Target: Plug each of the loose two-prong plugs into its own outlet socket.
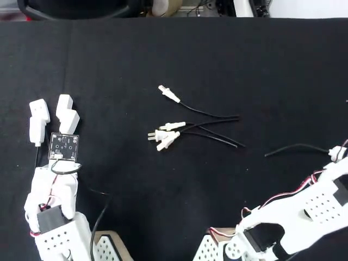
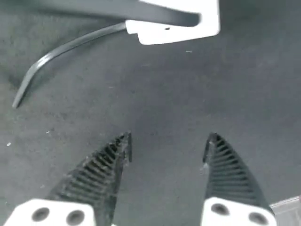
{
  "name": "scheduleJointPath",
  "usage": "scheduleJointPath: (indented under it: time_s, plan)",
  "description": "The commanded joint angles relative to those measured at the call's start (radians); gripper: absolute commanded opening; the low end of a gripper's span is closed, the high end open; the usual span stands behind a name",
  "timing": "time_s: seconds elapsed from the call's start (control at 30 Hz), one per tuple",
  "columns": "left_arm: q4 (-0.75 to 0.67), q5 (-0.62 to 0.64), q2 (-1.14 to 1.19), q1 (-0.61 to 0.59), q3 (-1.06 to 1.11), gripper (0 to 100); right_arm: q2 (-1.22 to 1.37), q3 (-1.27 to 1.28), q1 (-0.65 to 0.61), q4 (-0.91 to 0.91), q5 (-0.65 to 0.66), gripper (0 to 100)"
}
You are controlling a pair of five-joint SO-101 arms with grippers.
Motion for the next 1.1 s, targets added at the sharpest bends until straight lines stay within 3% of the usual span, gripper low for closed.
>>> scheduleJointPath:
  time_s: [0.0, 0.2, 0.37, 0.7, 0.83, 1.07]
  plan:
    - [-0.011, -0.006, -0.002, 0.007, 0.019, 3, -0.101, 0.15, -0.132, 0.04, 0.0, 16.1]
    - [-0.011, -0.006, -0.002, 0.007, 0.019, 3, -0.28, 0.43, -0.4, 0.04, -0.011, 16.2]
    - [-0.011, -0.006, -0.002, 0.007, 0.019, 3, -0.466, 0.648, -0.677, -0.008, -0.112, 16.2]
    - [-0.011, -0.006, -0.002, 0.007, 0.019, 3, -0.541, 0.779, -1.283, -0.287, -0.595, 16.2]
    - [-0.011, -0.006, -0.002, 0.007, 0.019, 3, -0.483, 0.782, -1.396, -0.411, -0.747, 16.3]
    - [-0.011, -0.006, -0.002, 0.005, 0.019, 3, -0.346, 0.765, -1.441, -0.552, -0.954, 16.3]
